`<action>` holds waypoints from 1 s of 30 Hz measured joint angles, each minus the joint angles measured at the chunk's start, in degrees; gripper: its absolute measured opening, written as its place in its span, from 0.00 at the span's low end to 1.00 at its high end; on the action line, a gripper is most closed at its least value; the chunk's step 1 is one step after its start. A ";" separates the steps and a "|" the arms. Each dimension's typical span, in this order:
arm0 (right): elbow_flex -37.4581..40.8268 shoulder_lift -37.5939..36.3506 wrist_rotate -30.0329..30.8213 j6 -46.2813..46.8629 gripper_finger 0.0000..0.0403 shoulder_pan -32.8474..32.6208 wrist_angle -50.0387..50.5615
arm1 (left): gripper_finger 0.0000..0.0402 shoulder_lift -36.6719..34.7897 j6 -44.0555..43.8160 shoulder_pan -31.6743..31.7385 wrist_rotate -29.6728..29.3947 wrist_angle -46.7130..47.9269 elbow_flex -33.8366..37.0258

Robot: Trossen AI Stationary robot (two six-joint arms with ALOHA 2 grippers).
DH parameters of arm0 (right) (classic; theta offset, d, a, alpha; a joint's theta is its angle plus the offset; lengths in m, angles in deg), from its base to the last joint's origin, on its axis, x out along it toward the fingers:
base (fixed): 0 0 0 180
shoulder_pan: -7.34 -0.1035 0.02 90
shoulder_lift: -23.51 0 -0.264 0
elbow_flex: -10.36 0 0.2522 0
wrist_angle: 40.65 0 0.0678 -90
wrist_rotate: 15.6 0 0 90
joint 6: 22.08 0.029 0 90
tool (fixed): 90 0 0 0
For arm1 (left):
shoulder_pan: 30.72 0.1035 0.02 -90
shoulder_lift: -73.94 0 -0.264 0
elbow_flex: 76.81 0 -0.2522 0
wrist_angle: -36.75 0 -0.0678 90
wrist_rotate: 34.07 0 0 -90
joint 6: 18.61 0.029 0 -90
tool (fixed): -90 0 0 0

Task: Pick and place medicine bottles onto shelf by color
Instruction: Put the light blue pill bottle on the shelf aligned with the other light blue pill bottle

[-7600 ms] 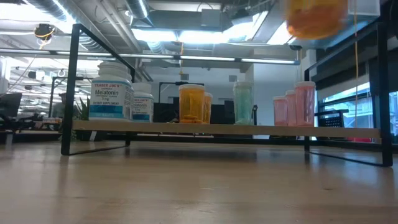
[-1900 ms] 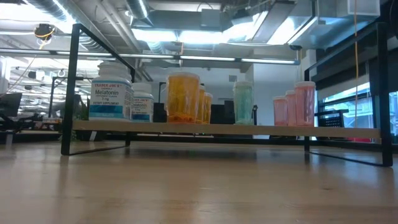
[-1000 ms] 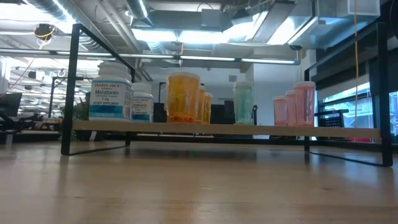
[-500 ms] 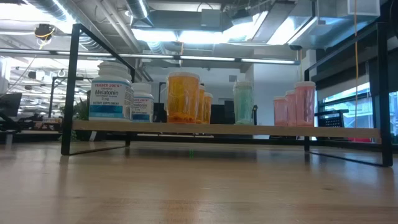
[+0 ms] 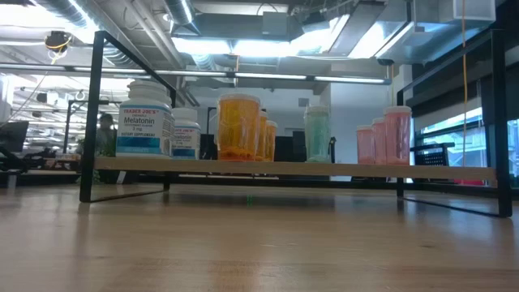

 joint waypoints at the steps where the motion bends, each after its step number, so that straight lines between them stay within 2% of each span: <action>1: 0.00 0.71 -0.02 -0.97 0.43 -0.18 0.02 | 0.82 -0.01 0.00 0.00 -0.02 0.00 0.00; 18: 0.00 6.59 1.09 -2.27 0.43 -0.29 -0.94 | 0.83 0.00 -0.04 0.13 0.01 -0.17 0.00; 30: 0.00 7.45 1.50 -2.10 0.43 -0.29 -0.81 | 0.83 0.00 -0.06 0.13 0.01 -0.20 0.01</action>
